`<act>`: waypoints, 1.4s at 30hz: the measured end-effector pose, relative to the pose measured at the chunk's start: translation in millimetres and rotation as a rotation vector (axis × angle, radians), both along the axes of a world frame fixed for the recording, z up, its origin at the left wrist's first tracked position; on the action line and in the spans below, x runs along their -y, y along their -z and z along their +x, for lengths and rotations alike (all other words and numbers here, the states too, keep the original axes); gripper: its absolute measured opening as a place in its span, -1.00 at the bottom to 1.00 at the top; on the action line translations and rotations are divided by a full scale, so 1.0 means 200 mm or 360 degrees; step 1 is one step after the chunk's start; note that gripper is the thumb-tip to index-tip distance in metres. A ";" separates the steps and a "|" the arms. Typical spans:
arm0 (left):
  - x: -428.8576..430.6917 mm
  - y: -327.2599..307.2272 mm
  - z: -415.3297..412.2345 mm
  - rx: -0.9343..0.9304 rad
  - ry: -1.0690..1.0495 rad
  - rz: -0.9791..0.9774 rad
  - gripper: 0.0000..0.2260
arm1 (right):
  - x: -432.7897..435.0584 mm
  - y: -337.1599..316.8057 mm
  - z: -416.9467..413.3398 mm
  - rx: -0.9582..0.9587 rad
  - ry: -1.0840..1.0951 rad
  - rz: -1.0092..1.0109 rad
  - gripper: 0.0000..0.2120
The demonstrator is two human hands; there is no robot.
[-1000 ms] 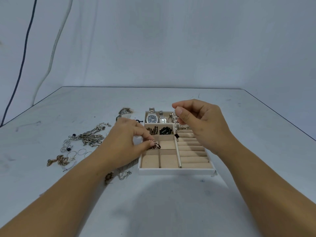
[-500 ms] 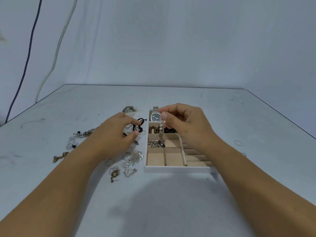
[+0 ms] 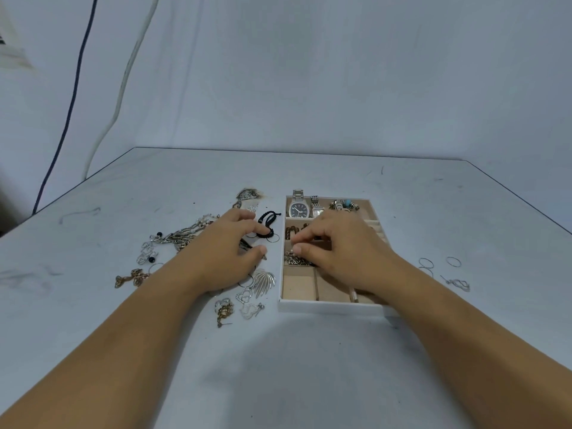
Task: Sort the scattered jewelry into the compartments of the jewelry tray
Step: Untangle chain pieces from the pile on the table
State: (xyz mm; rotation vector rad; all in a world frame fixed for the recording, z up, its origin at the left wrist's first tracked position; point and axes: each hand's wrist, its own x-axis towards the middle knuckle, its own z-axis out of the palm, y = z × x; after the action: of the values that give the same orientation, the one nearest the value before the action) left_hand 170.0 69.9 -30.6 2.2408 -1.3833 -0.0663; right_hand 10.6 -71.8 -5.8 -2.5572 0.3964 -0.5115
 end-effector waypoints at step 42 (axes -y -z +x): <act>-0.51 -0.10 0.02 0.0296 -0.0169 -0.0268 -0.95 | -0.26 -0.10 0.07 -0.0413 -0.0307 -0.0397 -0.79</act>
State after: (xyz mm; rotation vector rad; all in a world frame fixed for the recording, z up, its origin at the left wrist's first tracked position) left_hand 173.5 171.6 -10.0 2.2180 -1.3067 0.2917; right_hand 25.1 -20.5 13.4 -2.8763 0.1790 -0.1666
